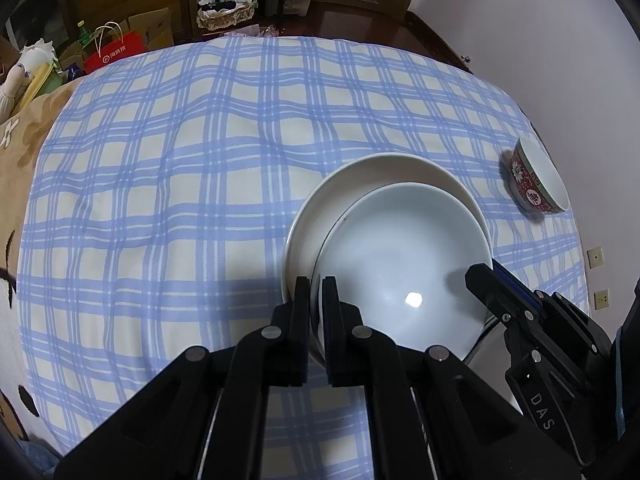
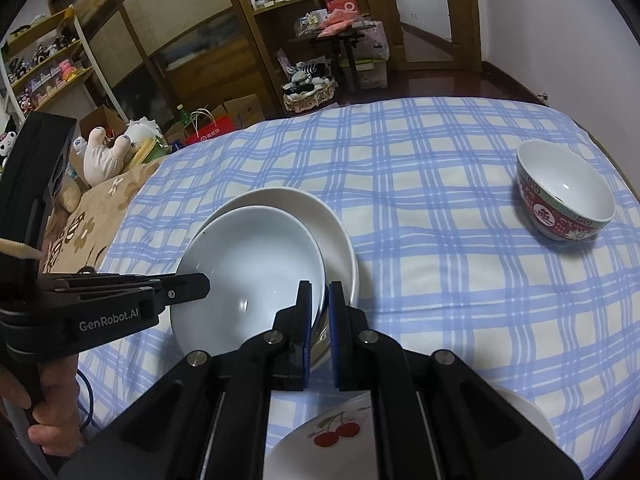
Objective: Organize plates and bowls
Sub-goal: 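Lower the held white bowls into the placed white bowl to nest them, then open both tools and release the nested white bowls, then withdraw both tools and move them toward the red-patterned bowl, then close the left tool on the red-patterned bowl rim while the right tool grips it too, then lift the red-patterned bowl and carry it to the nested white bowls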
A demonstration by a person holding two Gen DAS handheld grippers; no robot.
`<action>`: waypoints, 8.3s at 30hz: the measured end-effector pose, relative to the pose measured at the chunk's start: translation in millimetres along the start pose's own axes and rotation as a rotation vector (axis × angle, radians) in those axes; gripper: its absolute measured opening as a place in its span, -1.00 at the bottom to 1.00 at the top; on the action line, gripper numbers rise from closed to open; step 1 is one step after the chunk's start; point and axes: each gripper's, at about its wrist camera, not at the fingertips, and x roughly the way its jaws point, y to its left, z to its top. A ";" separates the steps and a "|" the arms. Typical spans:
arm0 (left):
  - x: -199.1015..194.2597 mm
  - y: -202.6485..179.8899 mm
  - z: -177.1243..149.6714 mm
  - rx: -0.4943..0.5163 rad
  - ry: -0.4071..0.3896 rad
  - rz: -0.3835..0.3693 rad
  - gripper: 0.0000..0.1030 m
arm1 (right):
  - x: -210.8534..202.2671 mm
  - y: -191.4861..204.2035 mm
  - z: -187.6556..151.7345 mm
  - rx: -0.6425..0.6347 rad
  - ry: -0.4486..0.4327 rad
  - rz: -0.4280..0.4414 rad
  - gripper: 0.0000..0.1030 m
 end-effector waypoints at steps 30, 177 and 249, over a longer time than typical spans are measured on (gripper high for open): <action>2.2 -2.6 -0.8 0.058 0.029 0.028 -0.83 | 1.8 0.7 0.1 0.010 0.022 -0.005 -0.83; 109.5 -242.8 113.0 0.396 0.015 -0.136 -0.89 | -17.4 -243.8 34.7 0.519 -0.046 -0.086 -0.71; -93.8 -12.0 2.5 0.057 -0.149 -0.084 -0.87 | -78.8 16.3 32.6 0.112 -0.098 0.014 -0.79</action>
